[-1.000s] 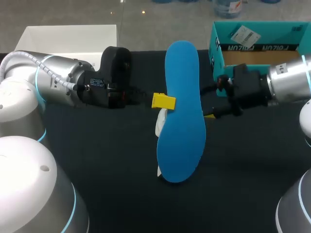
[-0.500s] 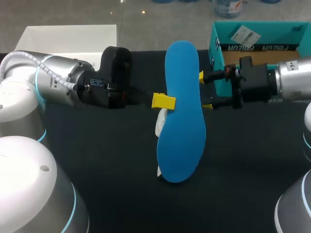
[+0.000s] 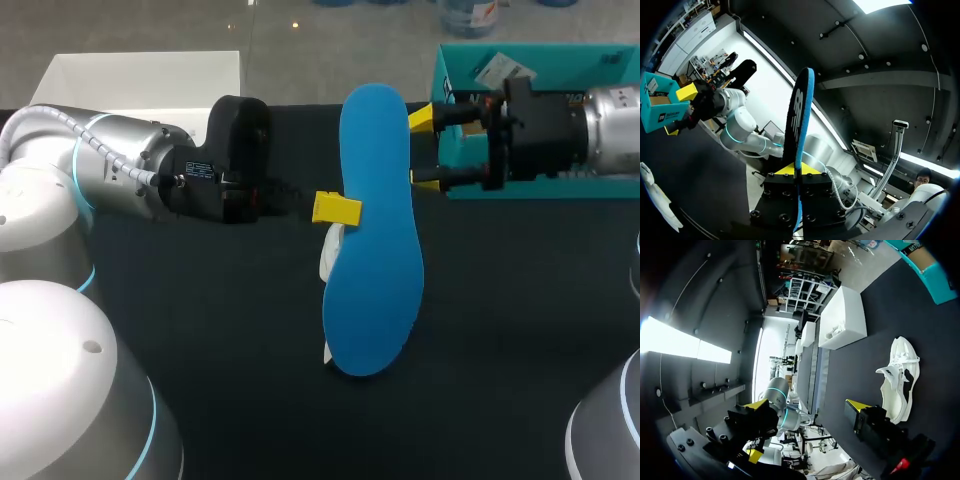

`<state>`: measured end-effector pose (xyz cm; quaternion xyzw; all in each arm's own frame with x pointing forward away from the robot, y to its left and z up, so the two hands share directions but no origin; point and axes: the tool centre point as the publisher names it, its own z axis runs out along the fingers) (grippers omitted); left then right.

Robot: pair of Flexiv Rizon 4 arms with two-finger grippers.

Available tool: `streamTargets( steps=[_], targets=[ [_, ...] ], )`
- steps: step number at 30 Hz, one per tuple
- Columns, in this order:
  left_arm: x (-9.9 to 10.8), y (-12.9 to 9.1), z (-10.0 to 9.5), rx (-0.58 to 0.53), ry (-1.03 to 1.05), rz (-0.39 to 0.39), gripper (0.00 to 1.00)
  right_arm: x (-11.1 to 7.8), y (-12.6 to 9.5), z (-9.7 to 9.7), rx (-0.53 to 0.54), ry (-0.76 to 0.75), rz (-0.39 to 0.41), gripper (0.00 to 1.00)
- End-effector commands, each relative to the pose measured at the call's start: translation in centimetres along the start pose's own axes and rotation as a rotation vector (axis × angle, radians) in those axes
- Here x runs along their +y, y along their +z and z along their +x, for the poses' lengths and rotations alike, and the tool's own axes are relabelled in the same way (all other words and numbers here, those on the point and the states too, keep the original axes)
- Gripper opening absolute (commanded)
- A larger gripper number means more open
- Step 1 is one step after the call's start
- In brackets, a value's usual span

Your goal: Take the shoe out of the shoebox, open the shoe tongue, remove and reinsert the insole, then place the shoe into the shoebox

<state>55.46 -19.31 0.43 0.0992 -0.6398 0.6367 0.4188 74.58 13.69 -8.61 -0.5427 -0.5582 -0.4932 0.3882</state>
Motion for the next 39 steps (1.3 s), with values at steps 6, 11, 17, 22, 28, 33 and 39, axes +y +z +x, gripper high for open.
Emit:
streamTargets(
  steps=[6,11,17,22,28,33,39],
  targets=[
    [0.1,0.1,-0.1,0.001,0.001,0.003,0.0,0.7,1.1,0.0,0.033,-0.009,0.005,1.0],
    [0.6,-1.2,-1.7,-0.109,0.263,-0.126,0.0,0.7,1.1,0.0,0.033,-0.009,0.005,1.0],
    [-0.5,-3.2,-3.7,-0.266,0.769,-0.237,0.0,0.7,1.1,0.0,0.033,-0.009,0.005,1.0],
    [-0.6,-3.9,-4.1,-0.326,1.0,-0.275,0.0,0.7,1.1,0.0,0.033,-0.009,0.005,1.0],
    [-0.6,-4.3,-4.2,-0.392,1.035,-0.314,0.0,0.7,1.1,0.0,0.033,-0.009,0.005,1.0],
    [-0.6,-4.3,-4.2,-0.392,1.035,-0.314,0.0,0.7,1.1,0.0,0.033,-0.009,0.005,1.0],
    [-0.6,-4.3,-4.2,-0.392,1.035,-0.314,0.0,0.7,1.1,0.0,0.033,-0.009,0.005,1.0]
  ],
)
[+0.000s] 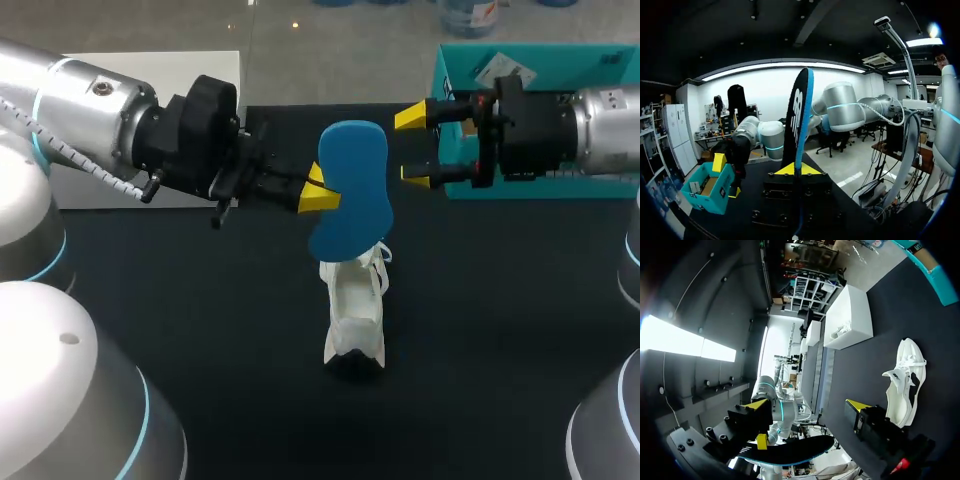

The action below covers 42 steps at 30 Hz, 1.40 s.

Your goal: Take the shoe out of the shoebox, open the shoe tongue, remove and reinsert the insole, then place the shoe into the shoebox

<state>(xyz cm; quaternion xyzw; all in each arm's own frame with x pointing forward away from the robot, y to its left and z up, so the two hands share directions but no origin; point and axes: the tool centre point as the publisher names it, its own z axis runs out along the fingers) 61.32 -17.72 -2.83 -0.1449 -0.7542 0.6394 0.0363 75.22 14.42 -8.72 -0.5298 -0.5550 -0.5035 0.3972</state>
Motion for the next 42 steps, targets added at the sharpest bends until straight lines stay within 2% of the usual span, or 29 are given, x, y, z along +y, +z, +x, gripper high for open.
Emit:
streamTargets(
  steps=[1,3,5,9,15,20,21,33,42],
  targets=[
    [0.3,0.0,0.9,-0.128,0.241,-0.056,0.0,0.1,0.3,0.0,-0.003,0.001,0.0,1.0],
    [1.6,0.1,0.3,-0.135,0.437,-0.09,0.0,0.1,0.3,0.0,-0.003,0.001,0.0,1.0],
    [2.3,0.3,-0.4,-0.154,0.592,-0.091,0.0,0.1,0.3,0.0,-0.003,0.001,0.0,1.0],
    [2.7,0.3,-1.8,-0.154,0.812,-0.059,0.0,0.1,0.3,0.0,-0.003,0.001,0.0,1.0],
    [3.0,0.1,-3.1,-0.074,0.977,-0.023,0.0,0.1,0.3,0.0,-0.003,0.001,0.0,1.0],
    [3.9,-0.2,-4.1,0.018,1.14,-0.064,0.0,0.1,0.3,0.0,-0.003,0.001,0.0,1.0],
    [4.1,-0.3,-4.3,0.007,1.173,-0.063,0.0,0.1,0.3,0.0,-0.003,0.001,0.0,1.0],
    [4.1,-0.3,-4.3,0.007,1.173,-0.063,0.0,0.1,0.3,0.0,-0.003,0.001,0.0,1.0],
    [6.1,1.3,-6.8,-0.078,1.15,-0.13,0.0,0.0,0.4,0.1,-0.007,0.003,-0.006,1.0]
  ],
)
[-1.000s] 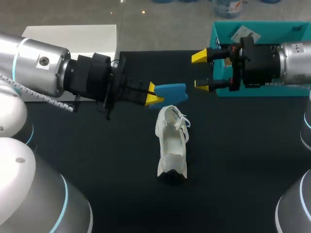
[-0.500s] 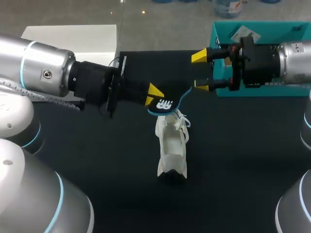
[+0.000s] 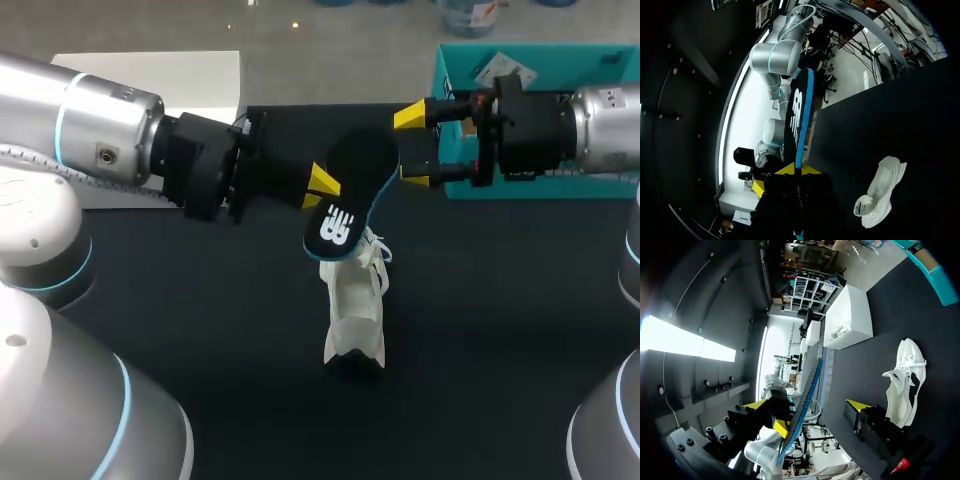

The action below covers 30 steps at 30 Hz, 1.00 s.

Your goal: Take the shoe out of the shoebox, open the shoe tongue, remove and reinsert the insole, then place the shoe into the shoebox

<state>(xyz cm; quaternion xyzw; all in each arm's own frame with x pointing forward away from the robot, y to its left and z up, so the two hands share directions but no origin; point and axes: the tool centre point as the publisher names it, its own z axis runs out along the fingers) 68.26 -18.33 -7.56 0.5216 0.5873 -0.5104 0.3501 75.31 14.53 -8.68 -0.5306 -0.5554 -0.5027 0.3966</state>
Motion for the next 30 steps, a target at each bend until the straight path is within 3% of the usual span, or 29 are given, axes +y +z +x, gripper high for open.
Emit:
streamTargets(
  steps=[1,9,10,11,12,18,20,28,29,30],
  targets=[
    [0.9,1.9,0.2,-0.017,0.009,-0.039,0.0,-0.2,0.3,0.1,-0.006,0.002,-0.01,1.0],
    [3.0,4.0,0.8,-0.035,0.102,-0.104,0.0,-0.3,1.0,-0.1,-0.01,0.019,-0.025,1.0],
    [3.2,4.2,0.7,-0.04,0.104,-0.109,0.0,-0.4,1.0,-0.2,-0.006,0.024,-0.027,0.91],
    [3.4,4.3,0.7,-0.045,0.113,-0.122,0.0,-0.4,1.1,-0.3,-0.002,0.029,-0.03,0.49],
    [3.6,4.4,0.6,-0.052,0.117,-0.13,0.0,-0.4,1.1,-0.4,0.001,0.034,-0.033,0.38],
    [4.4,4.1,0.4,-0.061,0.134,-0.157,0.0,-0.5,1.1,-0.8,0.01,0.051,-0.048,0.15],
    [4.4,3.9,0.4,-0.058,0.135,-0.158,0.0,-0.5,1.0,-0.9,0.01,0.055,-0.059,0.0],
    [4.0,2.9,0.6,0.013,0.177,-0.139,0.0,-0.3,1.1,-1.3,0.011,0.06,-0.08,0.0],
    [4.0,2.7,0.6,0.045,0.192,-0.134,0.27,-0.3,1.2,-1.5,0.012,0.061,-0.08,0.0],
    [4.1,2.5,0.6,0.058,0.201,-0.135,0.62,-0.2,1.3,-1.6,0.012,0.062,-0.079,0.0]
  ],
)
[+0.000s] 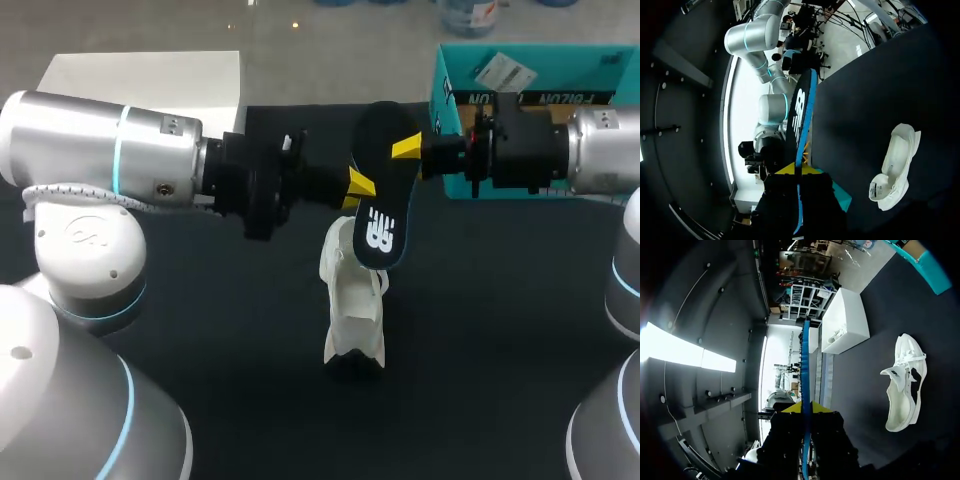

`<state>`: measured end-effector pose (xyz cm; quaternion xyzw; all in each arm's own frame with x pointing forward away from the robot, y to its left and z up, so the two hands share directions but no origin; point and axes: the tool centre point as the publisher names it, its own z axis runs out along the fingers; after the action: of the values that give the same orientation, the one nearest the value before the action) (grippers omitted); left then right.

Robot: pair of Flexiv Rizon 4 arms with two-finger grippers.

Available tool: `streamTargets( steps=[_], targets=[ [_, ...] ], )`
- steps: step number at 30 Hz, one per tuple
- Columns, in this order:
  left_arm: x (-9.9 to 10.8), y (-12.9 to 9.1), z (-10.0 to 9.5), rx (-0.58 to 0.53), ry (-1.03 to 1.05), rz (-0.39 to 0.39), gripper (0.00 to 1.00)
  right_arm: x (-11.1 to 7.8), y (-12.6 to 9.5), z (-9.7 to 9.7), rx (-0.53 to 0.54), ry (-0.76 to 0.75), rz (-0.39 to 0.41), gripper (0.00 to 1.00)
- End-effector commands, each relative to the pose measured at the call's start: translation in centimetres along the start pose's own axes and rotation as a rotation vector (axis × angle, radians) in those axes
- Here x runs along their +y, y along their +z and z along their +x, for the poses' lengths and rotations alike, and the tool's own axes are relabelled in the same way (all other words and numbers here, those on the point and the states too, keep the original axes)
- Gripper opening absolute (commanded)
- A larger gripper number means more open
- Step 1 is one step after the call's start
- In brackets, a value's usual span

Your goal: Take the shoe out of the shoebox, open the shoe tongue, remove and reinsert the insole, then place the shoe into the shoebox

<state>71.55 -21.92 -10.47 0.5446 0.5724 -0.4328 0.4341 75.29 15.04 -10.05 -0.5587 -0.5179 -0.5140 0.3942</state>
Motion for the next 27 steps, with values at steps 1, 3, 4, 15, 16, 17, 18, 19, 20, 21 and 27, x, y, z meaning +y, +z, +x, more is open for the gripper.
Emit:
streamTargets(
  steps=[1,3,4,15,16,17,18,19,20,21,27],
  targets=[
    [0.5,-1.3,-0.7,0.069,0.027,0.019,0.95,0.0,0.7,-0.5,0.004,0.005,-0.003,0.0],
    [0.7,-1.6,-0.8,0.122,0.044,0.03,1.0,0.1,0.9,-0.8,0.004,0.009,-0.001,0.0],
    [0.9,-1.7,-0.9,0.136,0.054,0.032,1.0,0.2,1.0,-0.9,0.0,0.011,0.001,0.0],
    [2.3,-2.8,-1.9,0.478,0.159,0.16,1.0,0.4,2.2,-2.8,-0.037,0.062,0.032,0.0],
    [2.5,-2.9,-2.0,0.496,0.172,0.162,1.0,0.4,2.3,-2.9,-0.053,0.066,0.035,0.0],
    [2.7,-2.9,-2.2,0.52,0.184,0.165,1.0,0.4,2.4,-3.0,-0.058,0.068,0.038,0.0],
    [2.8,-3.0,-2.3,0.552,0.184,0.171,1.0,0.4,2.5,-3.0,-0.057,0.07,0.047,0.0],
    [2.9,-3.1,-2.4,0.58,0.18,0.182,1.0,0.4,2.6,-3.1,-0.069,0.074,0.054,0.0],
    [2.9,-3.2,-2.5,0.61,0.181,0.192,1.0,0.4,2.8,-3.3,-0.083,0.077,0.056,0.0],
    [3.0,-3.3,-2.7,0.644,0.181,0.202,1.0,0.4,2.9,-3.4,-0.084,0.078,0.057,0.0],
    [3.4,-3.5,-3.6,0.772,0.158,0.243,1.0,0.4,3.4,-3.9,-0.115,0.091,0.074,0.0]
  ],
)
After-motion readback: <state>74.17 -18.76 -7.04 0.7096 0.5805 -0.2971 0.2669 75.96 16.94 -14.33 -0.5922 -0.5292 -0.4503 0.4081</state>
